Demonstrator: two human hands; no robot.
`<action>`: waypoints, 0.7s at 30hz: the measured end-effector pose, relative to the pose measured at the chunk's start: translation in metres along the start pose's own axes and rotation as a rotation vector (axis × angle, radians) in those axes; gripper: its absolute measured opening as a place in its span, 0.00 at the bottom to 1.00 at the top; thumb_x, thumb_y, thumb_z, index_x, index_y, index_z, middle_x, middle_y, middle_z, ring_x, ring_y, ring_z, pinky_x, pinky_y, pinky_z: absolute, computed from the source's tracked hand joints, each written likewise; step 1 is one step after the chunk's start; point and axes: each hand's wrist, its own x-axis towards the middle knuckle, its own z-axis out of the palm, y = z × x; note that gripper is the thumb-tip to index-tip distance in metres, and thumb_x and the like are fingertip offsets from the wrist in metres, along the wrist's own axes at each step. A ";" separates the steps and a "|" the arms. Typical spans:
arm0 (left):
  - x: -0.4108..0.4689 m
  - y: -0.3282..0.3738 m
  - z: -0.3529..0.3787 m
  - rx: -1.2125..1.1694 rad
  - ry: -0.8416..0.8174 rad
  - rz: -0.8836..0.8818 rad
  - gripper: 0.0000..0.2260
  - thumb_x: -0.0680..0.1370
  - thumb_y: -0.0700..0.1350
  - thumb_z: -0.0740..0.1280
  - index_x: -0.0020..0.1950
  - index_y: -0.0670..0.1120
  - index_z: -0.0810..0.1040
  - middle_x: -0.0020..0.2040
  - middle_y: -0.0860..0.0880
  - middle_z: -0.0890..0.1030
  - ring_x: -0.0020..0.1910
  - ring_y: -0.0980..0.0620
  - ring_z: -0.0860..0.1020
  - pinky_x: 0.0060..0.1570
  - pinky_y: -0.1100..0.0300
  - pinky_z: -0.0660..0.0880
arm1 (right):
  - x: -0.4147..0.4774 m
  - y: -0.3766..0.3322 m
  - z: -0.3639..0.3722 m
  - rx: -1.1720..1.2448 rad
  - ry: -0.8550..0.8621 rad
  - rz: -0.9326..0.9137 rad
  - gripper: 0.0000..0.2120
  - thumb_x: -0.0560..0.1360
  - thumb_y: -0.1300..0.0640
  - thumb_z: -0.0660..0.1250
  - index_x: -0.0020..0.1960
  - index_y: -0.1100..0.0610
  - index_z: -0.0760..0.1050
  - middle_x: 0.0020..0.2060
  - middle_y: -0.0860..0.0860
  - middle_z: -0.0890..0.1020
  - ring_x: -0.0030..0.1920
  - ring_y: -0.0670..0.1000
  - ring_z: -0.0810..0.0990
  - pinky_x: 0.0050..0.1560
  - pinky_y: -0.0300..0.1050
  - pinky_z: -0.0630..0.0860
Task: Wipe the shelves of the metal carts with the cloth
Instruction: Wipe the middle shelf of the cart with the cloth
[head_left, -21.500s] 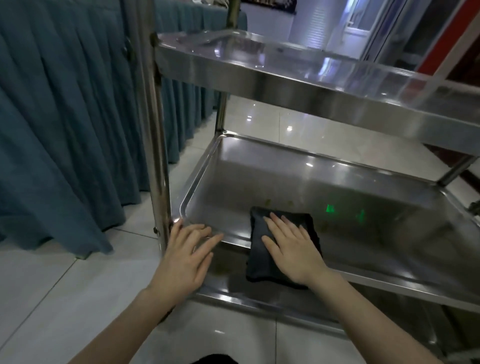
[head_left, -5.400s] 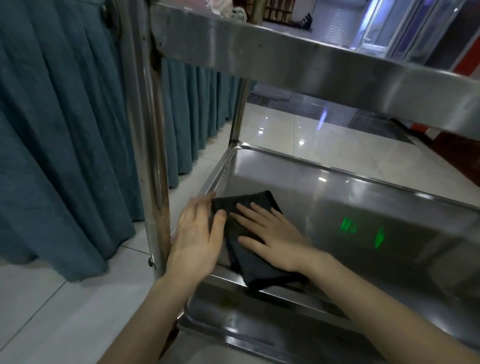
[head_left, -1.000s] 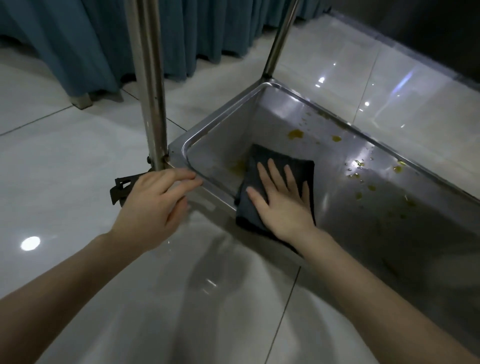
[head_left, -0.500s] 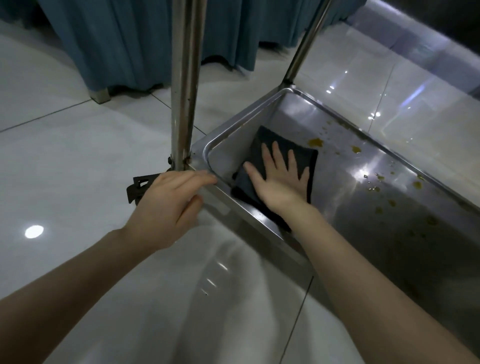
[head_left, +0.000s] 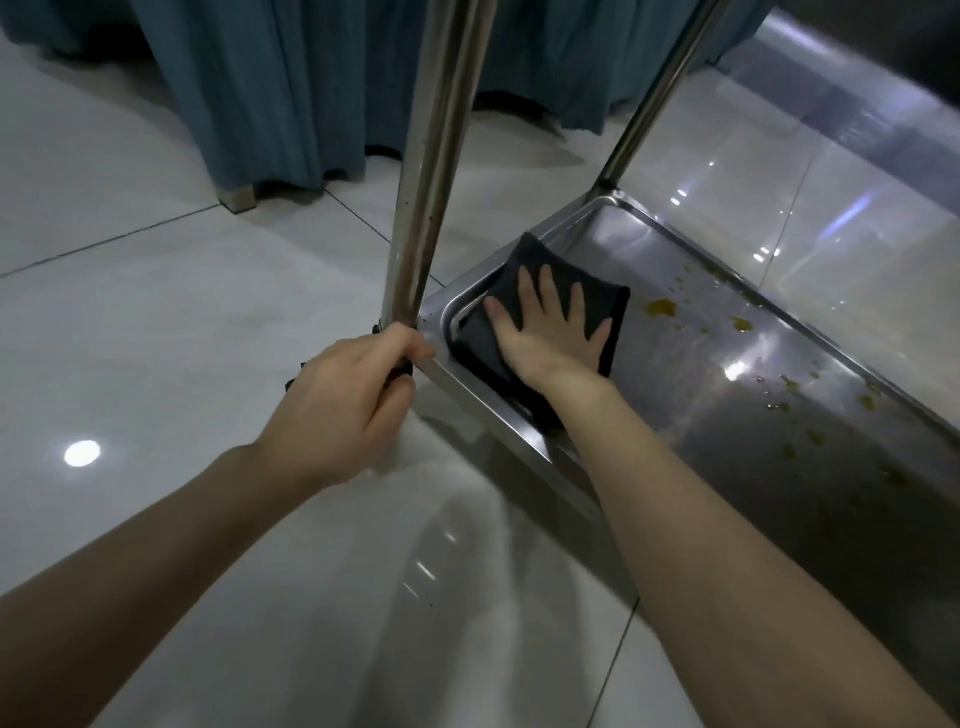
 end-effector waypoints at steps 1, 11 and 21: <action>0.001 -0.001 -0.003 -0.012 0.001 0.000 0.11 0.76 0.43 0.57 0.56 0.44 0.74 0.53 0.50 0.79 0.48 0.44 0.78 0.47 0.47 0.74 | -0.014 -0.004 0.004 -0.016 -0.004 -0.084 0.33 0.77 0.29 0.40 0.78 0.39 0.41 0.79 0.41 0.42 0.78 0.53 0.38 0.72 0.67 0.35; -0.004 -0.002 0.004 0.124 -0.124 0.065 0.15 0.79 0.46 0.59 0.65 0.45 0.72 0.67 0.49 0.71 0.59 0.52 0.72 0.53 0.66 0.61 | 0.001 -0.004 0.001 -0.012 -0.009 -0.098 0.31 0.78 0.31 0.42 0.78 0.38 0.40 0.79 0.41 0.41 0.78 0.52 0.38 0.74 0.65 0.35; 0.017 0.028 0.021 0.111 -0.070 0.176 0.17 0.81 0.49 0.58 0.65 0.40 0.73 0.65 0.44 0.72 0.61 0.49 0.73 0.62 0.61 0.68 | -0.124 0.050 0.017 0.005 0.063 -0.228 0.32 0.74 0.27 0.35 0.76 0.33 0.41 0.77 0.35 0.42 0.78 0.45 0.39 0.73 0.58 0.36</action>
